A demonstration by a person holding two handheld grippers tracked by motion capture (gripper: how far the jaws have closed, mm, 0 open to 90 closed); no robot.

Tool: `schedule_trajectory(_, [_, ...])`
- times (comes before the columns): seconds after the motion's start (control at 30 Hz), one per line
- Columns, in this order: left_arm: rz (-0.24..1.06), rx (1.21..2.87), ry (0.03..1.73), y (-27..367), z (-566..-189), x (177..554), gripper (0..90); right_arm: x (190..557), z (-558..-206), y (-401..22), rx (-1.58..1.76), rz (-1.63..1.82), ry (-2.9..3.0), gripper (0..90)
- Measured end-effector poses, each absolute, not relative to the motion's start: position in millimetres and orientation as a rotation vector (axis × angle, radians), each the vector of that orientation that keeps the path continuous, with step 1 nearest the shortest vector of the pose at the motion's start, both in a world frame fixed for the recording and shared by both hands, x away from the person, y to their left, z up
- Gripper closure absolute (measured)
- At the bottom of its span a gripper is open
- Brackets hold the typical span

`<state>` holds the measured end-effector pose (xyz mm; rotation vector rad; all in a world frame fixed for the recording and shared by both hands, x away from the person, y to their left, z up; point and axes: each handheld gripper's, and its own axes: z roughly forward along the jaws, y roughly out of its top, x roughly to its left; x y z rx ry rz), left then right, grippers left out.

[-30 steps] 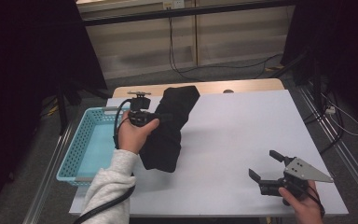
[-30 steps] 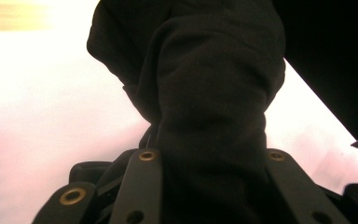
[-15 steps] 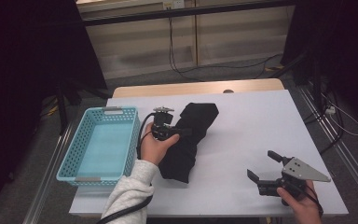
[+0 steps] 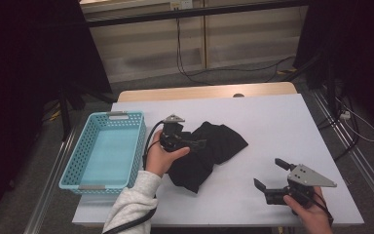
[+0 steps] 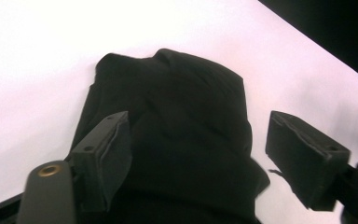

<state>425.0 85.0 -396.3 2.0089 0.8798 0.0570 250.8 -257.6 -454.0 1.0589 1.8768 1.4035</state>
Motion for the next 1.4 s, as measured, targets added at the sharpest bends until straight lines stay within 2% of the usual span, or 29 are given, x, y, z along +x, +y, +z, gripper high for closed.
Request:
schedule_trajectory(0.27, [0.089, 2.036, 0.845, 110.1, -391.9, 405.1, 18.5, 257.6, -453.8, -261.0, 1.099, 1.400, 1.853, 1.3])
schedule_trajectory(0.47, [0.105, 2.070, 0.859, 124.0, -401.7, 398.1, 16.9, 261.8, -454.3, -254.8, 1.092, 1.394, 1.884, 1.1])
schedule_trajectory(0.87, [0.086, 2.069, 0.873, 133.2, -422.7, 397.6, 11.8, 265.2, -457.8, -253.1, 1.112, 1.395, 1.908, 1.4])
schedule_trajectory(1.07, [0.112, 2.066, 0.855, 134.4, -421.0, 396.6, 8.2, 265.7, -456.0, -251.5, 1.114, 1.387, 1.906, 1.4])
schedule_trajectory(1.4, [0.125, 2.057, 0.886, 143.4, -425.0, 395.9, 7.5, 273.2, -454.1, -241.2, 1.093, 1.369, 1.934, 1.3])
